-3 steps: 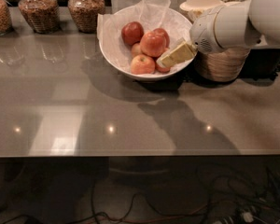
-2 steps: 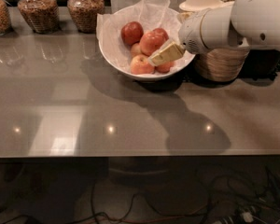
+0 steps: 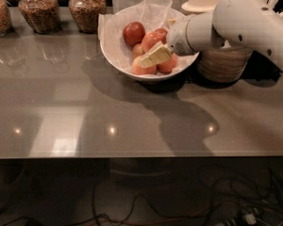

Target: Pick apple from white bowl

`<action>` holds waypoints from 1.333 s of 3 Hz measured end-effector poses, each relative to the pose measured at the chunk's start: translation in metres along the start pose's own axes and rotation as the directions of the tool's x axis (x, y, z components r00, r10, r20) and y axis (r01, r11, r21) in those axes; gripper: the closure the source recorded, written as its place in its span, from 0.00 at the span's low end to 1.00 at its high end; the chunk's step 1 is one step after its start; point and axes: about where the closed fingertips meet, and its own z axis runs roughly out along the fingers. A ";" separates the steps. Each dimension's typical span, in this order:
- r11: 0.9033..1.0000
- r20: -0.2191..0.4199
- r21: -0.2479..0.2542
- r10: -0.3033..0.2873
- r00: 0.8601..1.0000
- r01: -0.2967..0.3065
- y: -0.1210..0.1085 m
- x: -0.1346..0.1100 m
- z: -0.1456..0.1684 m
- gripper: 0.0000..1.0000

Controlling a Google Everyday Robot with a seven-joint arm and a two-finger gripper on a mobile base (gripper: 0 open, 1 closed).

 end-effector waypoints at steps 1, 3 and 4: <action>1.000 0.001 -0.023 0.006 1.000 -0.006 0.003 -0.001 0.013 0.21; 0.999 -0.002 -0.034 0.013 1.000 -0.013 0.005 0.000 0.018 0.61; 0.999 -0.002 -0.034 0.014 1.000 -0.014 0.006 0.001 0.017 0.83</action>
Offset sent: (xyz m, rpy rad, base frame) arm 0.0112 0.0135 -0.0143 0.0127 0.0406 0.0206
